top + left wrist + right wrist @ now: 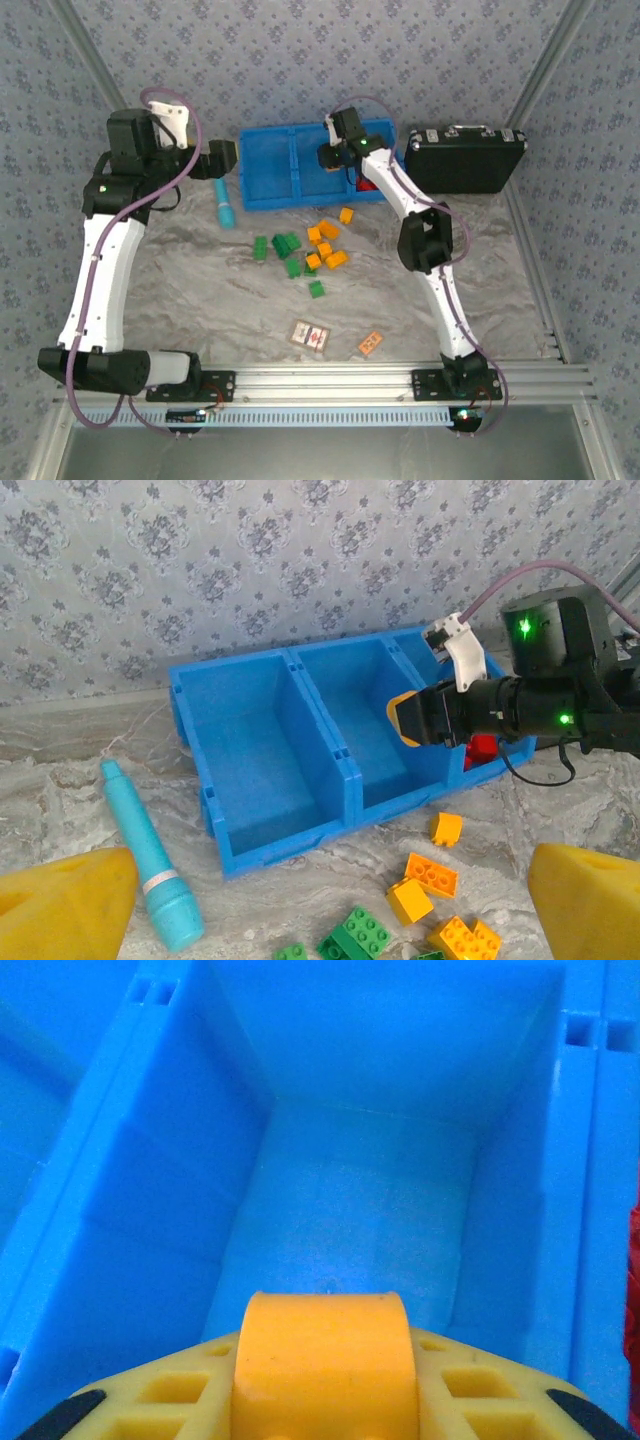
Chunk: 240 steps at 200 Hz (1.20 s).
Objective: Sort the legos into containers by color
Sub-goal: Place the lego in the container, then pick up the lego from the top-center of the table.
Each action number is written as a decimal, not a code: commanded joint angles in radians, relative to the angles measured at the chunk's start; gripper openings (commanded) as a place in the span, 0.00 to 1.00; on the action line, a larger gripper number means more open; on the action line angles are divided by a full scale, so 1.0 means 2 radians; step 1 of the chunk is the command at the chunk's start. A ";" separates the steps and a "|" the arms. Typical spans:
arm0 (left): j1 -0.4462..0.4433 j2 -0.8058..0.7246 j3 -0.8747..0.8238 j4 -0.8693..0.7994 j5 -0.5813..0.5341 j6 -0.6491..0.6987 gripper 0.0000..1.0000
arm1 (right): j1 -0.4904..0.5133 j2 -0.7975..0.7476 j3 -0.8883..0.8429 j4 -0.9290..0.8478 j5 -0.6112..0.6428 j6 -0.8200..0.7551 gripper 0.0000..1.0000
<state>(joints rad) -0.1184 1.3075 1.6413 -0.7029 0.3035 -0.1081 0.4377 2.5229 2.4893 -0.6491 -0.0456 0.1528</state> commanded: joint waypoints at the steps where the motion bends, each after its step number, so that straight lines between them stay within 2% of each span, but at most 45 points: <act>1: 0.010 0.004 -0.007 0.026 0.022 -0.010 1.00 | -0.003 0.036 0.025 -0.020 -0.023 0.014 0.40; 40: 0.013 0.002 -0.008 0.028 0.030 -0.016 1.00 | 0.003 0.021 0.000 -0.017 -0.029 0.015 0.50; 63: 0.013 -0.007 -0.010 0.031 0.034 -0.020 1.00 | 0.008 -0.019 -0.036 -0.011 -0.020 0.008 0.50; 103: 0.013 -0.040 -0.029 0.042 0.043 -0.030 1.00 | 0.026 -0.139 -0.177 -0.002 0.022 0.018 0.50; 157: 0.014 -0.089 -0.061 0.051 0.045 -0.041 1.00 | 0.043 -0.259 -0.355 -0.020 0.075 0.125 0.48; 201: 0.013 -0.119 -0.073 0.048 0.052 -0.048 1.00 | 0.043 -0.268 -0.420 -0.002 0.080 0.189 0.46; 227: 0.014 -0.124 -0.075 0.045 0.048 -0.048 1.00 | 0.042 -0.254 -0.421 0.005 0.089 0.207 0.49; 240: 0.013 -0.124 -0.075 0.045 0.047 -0.049 1.00 | 0.040 -0.244 -0.422 0.019 0.085 0.211 0.54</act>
<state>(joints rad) -0.0978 1.0733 1.4948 -0.6315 0.3817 -0.1959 0.5232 2.0060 1.6478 -0.6510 0.0978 0.5125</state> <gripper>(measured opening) 0.998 0.510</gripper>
